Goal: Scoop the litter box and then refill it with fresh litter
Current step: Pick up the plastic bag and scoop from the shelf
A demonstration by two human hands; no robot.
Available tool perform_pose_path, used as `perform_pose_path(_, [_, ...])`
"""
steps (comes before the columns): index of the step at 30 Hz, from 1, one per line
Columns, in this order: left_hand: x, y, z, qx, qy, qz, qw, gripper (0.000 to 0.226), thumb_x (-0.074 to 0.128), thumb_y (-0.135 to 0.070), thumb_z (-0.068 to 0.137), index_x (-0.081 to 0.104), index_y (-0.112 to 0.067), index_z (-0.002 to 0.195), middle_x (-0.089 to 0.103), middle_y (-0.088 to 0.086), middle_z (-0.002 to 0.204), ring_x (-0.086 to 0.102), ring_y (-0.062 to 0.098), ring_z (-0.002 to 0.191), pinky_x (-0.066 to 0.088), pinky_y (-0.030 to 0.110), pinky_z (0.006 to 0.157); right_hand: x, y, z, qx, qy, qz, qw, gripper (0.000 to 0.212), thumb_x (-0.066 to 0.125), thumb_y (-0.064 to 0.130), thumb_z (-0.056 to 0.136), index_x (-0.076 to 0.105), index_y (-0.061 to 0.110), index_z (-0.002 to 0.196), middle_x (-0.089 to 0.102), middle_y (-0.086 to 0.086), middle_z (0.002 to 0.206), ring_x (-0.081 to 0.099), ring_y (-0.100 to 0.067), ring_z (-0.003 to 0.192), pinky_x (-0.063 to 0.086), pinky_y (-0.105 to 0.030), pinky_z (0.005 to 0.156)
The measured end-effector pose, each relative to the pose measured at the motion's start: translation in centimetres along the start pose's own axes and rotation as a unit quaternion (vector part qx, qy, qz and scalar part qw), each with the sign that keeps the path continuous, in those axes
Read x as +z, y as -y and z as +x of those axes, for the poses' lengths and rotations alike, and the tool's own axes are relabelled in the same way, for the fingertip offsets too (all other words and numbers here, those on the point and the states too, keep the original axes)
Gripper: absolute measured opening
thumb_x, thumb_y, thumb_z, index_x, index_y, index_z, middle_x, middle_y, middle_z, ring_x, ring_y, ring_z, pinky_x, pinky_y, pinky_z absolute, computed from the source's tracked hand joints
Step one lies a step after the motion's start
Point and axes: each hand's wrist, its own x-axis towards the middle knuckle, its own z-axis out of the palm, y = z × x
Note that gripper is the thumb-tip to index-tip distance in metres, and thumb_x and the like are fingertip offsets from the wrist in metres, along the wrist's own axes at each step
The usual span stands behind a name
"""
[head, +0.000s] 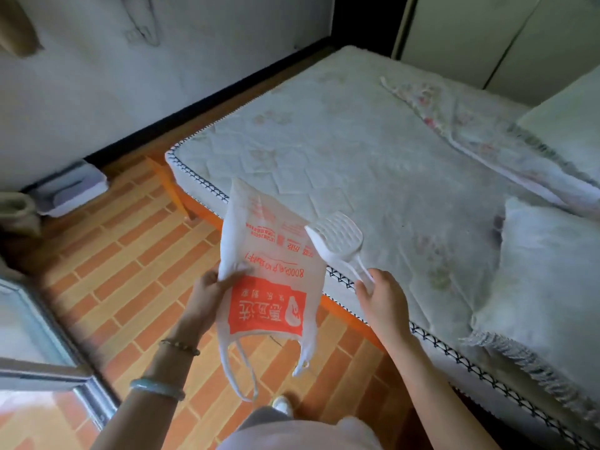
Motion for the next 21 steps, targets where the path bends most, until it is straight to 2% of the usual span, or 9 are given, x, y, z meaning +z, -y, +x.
perform_pose_path(2, [-3.1, -0.8, 0.6, -0.001, -0.032, -0.019, 0.999, 0.041, 0.078, -0.024, 0.072, 0.065, 0.006, 0.098, 0.071, 0.021, 0.082, 0.069, 0.032, 0.067, 0.056, 0.036, 0.060, 2.3, 3.1, 1.7, -0.031, 0.018, -0.002, 0.999, 0.027, 0.062, 0.020, 0.087, 0.062, 0.002, 0.107, 0.064, -0.013, 0.092, 0.060, -0.029, 0.087, 0.044, -0.031, 0.066])
perform_pose_path(4, [-6.1, -1.3, 1.3, 0.008, -0.060, -0.041, 0.997, 0.049, 0.079, -0.027, 0.069, 0.064, 0.007, 0.101, 0.069, 0.026, 0.089, 0.069, 0.035, 0.070, 0.057, 0.039, 0.064, 4.3, 6.1, 3.1, -0.064, 0.038, -0.003, 0.997, 0.028, 0.062, 0.020, 0.087, 0.063, 0.002, 0.109, 0.065, -0.013, 0.093, 0.061, -0.029, 0.089, 0.042, -0.029, 0.066])
perform_pose_path(6, [-8.9, -1.4, 1.9, 0.002, -0.099, -0.059, 0.993, 0.052, 0.079, -0.028, 0.069, 0.062, 0.008, 0.103, 0.069, 0.028, 0.090, 0.068, 0.036, 0.071, 0.057, 0.040, 0.065, 6.4, 9.0, 4.6, -0.101, 0.062, -0.005, 0.993, 0.029, 0.063, 0.020, 0.086, 0.063, 0.003, 0.110, 0.066, -0.013, 0.094, 0.062, -0.029, 0.089, 0.045, -0.030, 0.067])
perform_pose_path(9, [-12.4, -1.3, 2.4, -0.006, -0.169, -0.085, 0.982, 0.035, 0.071, -0.018, 0.080, 0.062, 0.009, 0.102, 0.068, 0.028, 0.090, 0.069, 0.035, 0.069, 0.057, 0.039, 0.063, 9.5, 12.8, 6.9, -0.150, 0.099, -0.002, 0.984, 0.026, 0.065, 0.018, 0.085, 0.064, 0.002, 0.106, 0.067, -0.014, 0.093, 0.063, -0.030, 0.087, 0.049, -0.034, 0.069])
perform_pose_path(11, [-14.5, -1.3, 3.0, -0.011, -0.207, -0.101, 0.973, 0.033, 0.070, -0.017, 0.082, 0.062, 0.007, 0.104, 0.068, 0.028, 0.094, 0.068, 0.039, 0.075, 0.058, 0.043, 0.067, 11.5, 15.4, 8.7, -0.170, 0.120, 0.007, 0.978, 0.024, 0.065, 0.016, 0.084, 0.065, 0.002, 0.103, 0.067, -0.014, 0.092, 0.062, -0.031, 0.086, 0.047, -0.032, 0.068])
perform_pose_path(16, [-18.9, -2.9, 6.0, -0.008, -0.279, -0.120, 0.953, 0.027, 0.071, -0.016, 0.082, 0.064, 0.004, 0.099, 0.071, 0.023, 0.086, 0.069, 0.037, 0.072, 0.058, 0.040, 0.062, 17.5, 21.5, 13.7, -0.220, 0.166, 0.013, 0.961, 0.022, 0.064, 0.019, 0.084, 0.065, 0.005, 0.101, 0.066, -0.012, 0.088, 0.061, -0.031, 0.082, 0.042, -0.030, 0.062])
perform_pose_path(18, [-20.7, -4.0, 7.9, 0.001, -0.299, -0.125, 0.946, 0.034, 0.077, -0.020, 0.075, 0.066, 0.003, 0.097, 0.070, 0.024, 0.086, 0.069, 0.037, 0.072, 0.058, 0.043, 0.065, 19.7, 24.1, 16.2, -0.240, 0.179, 0.017, 0.954, 0.021, 0.063, 0.019, 0.085, 0.065, 0.005, 0.100, 0.064, -0.012, 0.086, 0.060, -0.028, 0.078, 0.035, -0.026, 0.059])
perform_pose_path(21, [-23.4, -5.9, 10.9, 0.005, -0.319, -0.124, 0.940, 0.057, 0.080, -0.040, 0.057, 0.066, -0.002, 0.098, 0.071, 0.022, 0.087, 0.069, 0.039, 0.077, 0.057, 0.050, 0.071, 22.8, 28.1, 20.2, -0.263, 0.199, 0.027, 0.944, 0.017, 0.064, 0.019, 0.084, 0.065, 0.006, 0.096, 0.062, -0.007, 0.080, 0.057, -0.024, 0.071, 0.031, -0.024, 0.058])
